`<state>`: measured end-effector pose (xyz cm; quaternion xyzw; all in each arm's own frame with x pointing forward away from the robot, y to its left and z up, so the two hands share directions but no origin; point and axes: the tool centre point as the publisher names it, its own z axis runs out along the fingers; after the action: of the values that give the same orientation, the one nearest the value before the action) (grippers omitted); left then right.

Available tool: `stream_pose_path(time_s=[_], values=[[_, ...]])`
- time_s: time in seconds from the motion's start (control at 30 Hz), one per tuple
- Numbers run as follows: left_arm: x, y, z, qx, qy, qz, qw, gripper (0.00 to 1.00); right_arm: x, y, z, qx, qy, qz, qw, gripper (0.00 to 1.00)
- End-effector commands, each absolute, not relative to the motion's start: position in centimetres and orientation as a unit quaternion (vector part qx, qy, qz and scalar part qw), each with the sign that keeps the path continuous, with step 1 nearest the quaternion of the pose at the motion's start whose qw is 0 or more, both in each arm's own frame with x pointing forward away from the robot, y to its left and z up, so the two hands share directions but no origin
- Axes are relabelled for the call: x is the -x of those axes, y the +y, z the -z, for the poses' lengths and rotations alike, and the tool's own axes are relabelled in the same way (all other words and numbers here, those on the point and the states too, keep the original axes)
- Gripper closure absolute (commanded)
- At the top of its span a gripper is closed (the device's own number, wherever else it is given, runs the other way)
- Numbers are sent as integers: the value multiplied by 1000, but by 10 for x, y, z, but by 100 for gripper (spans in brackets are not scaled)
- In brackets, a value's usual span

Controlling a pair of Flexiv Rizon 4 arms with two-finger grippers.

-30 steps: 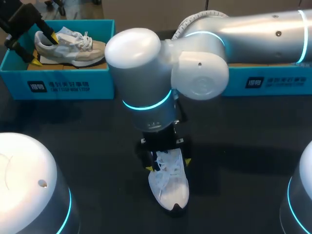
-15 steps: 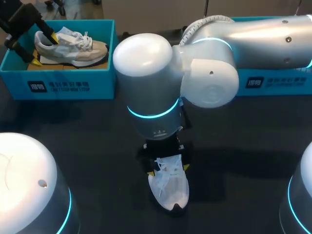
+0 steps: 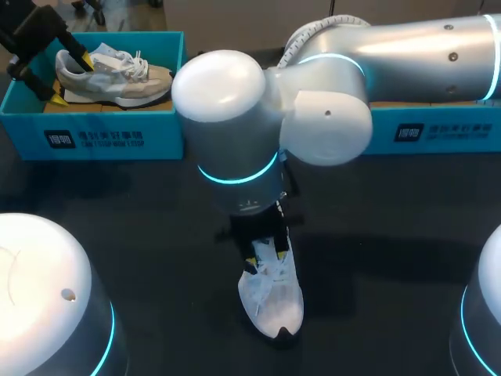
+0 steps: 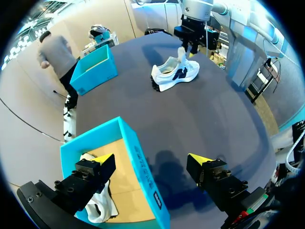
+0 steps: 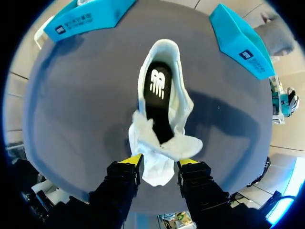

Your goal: Take the shoe out of the shoebox, open the shoe tongue, remove and reinsert the insole, then place the shoe into the shoebox

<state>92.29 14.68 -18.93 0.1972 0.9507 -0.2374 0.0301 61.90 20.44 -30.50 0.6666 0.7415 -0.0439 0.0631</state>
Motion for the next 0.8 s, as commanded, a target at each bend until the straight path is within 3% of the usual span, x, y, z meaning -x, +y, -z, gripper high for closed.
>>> stream_pose_path(time_s=[0.03,0.27,0.57,0.8], values=[[-923,147,189,-198,951,236,29,0,-633,200,315,-668,741,37,59,60],[-923,147,189,-198,951,236,29,0,-658,188,330,-660,749,42,40,62],[-923,147,189,-198,951,236,29,0,-659,194,312,-643,763,37,62,63],[-923,147,189,-198,951,236,29,0,-685,192,331,-612,789,30,45,62]])
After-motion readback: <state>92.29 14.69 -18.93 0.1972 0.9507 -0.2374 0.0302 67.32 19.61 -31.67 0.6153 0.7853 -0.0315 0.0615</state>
